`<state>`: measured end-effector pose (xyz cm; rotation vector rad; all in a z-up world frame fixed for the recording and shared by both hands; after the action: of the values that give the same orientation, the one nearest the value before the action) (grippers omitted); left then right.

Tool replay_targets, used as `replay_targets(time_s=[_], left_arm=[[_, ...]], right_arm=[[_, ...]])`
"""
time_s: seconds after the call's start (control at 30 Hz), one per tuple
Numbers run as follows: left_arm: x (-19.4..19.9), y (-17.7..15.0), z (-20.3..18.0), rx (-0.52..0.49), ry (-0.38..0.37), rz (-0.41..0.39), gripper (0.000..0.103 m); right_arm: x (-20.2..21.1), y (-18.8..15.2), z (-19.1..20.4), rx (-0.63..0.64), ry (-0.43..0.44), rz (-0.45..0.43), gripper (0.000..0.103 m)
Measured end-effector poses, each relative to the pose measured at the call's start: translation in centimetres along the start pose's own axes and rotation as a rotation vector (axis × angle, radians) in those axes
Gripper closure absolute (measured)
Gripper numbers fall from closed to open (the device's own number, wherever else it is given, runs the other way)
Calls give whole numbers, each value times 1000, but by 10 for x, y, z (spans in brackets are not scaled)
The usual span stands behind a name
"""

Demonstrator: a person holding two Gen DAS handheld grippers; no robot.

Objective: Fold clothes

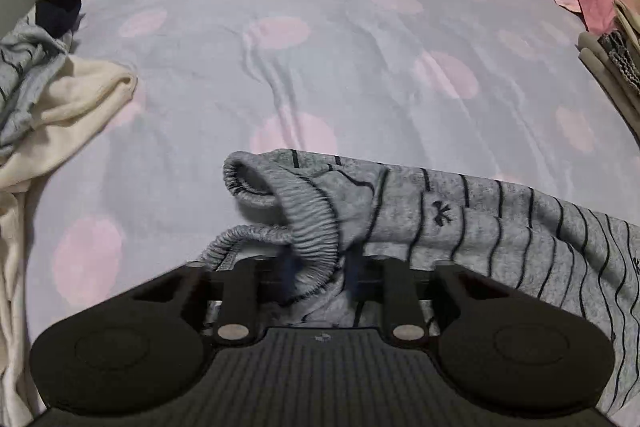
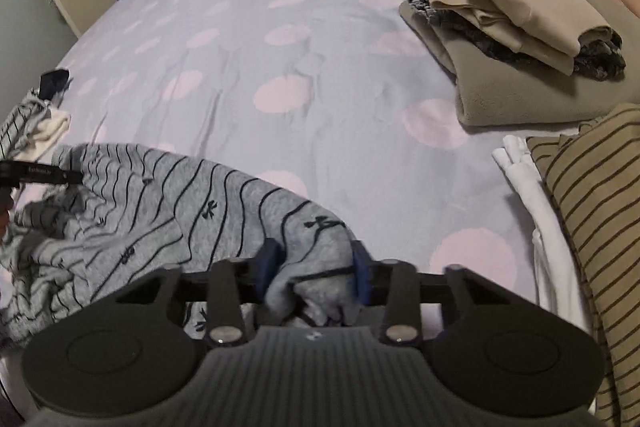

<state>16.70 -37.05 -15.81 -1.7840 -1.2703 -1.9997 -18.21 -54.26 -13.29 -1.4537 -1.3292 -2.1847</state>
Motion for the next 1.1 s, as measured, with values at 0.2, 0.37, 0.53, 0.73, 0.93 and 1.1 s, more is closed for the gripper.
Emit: replay_targets(time_s=[0.2, 0.37, 0.53, 0.73, 0.93, 1.1], left_arm=[[69, 2, 14, 12, 17, -112, 86], [141, -8, 51, 35, 41, -163, 86], [194, -30, 98, 70, 120, -198, 86], [220, -66, 160, 177, 232, -187, 86], [207, -101, 199, 237, 306, -148, 86], [191, -111, 211, 236, 325, -109, 86]], right_arm=[[17, 9, 15, 48, 41, -44, 83], [39, 8, 41, 108, 164, -73, 83], [53, -8, 80, 155, 263, -77, 83], [50, -55, 162, 293, 318, -37, 83], [36, -105, 231, 439, 364, 27, 81], [37, -115, 242, 483, 393, -6, 69]])
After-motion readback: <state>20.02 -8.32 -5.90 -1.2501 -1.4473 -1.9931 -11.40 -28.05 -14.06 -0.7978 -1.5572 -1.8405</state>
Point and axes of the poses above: each gripper's, at about its wrist camera, not at the fingertips, and x roughly against the way its jaws point, z to its left, y to its top, the point moved 4 cm from there along -x, roughly the way its jaws point, and after that the axes turned 8 degrees about x, right-handed, at the moved point
